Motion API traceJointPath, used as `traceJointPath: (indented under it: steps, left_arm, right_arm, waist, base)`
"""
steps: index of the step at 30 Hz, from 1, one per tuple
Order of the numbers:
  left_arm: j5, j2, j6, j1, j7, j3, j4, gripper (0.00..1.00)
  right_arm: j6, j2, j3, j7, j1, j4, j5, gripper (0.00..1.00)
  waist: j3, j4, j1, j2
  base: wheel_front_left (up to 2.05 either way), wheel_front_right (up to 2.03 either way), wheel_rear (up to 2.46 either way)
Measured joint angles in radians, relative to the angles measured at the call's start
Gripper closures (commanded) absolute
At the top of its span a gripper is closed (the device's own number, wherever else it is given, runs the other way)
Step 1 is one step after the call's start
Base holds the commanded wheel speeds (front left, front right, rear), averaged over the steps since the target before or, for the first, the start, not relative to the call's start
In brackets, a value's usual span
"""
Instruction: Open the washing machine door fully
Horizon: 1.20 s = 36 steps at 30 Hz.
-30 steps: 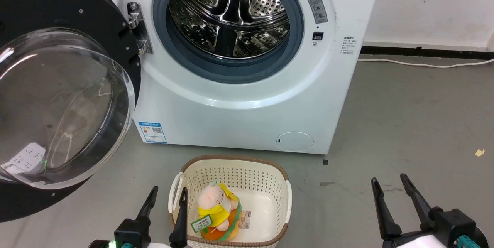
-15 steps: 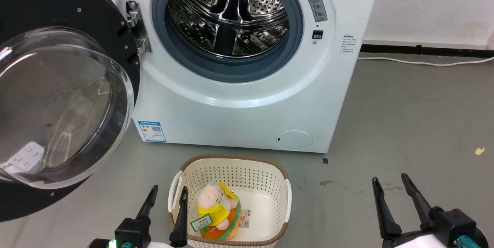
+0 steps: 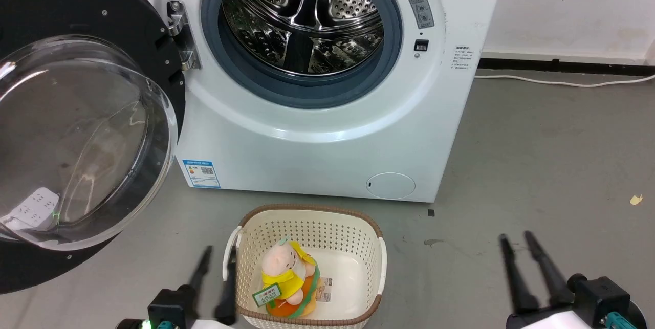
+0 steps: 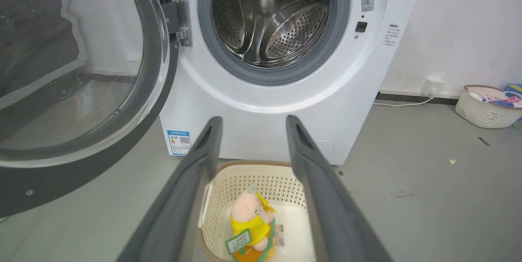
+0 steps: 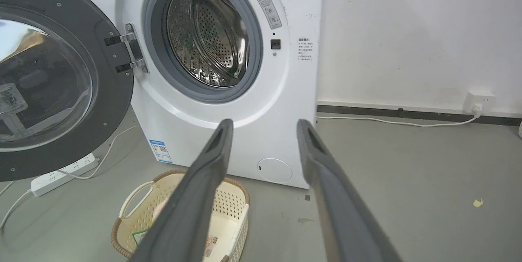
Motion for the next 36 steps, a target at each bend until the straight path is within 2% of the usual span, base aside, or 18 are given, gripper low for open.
traceJointPath:
  steps: [36]
  left_arm:
    - [0.037, -0.003, -0.001, 0.0, 0.066, 0.03, -0.042, 1.0]
  right_arm:
    - [0.0, 0.0, 0.0, 0.064, -0.002, -0.025, -0.028, 1.0]
  waist:
    - [0.007, 0.0, 0.0, 0.0]
  base:
    - [0.0, 0.0, 0.0]
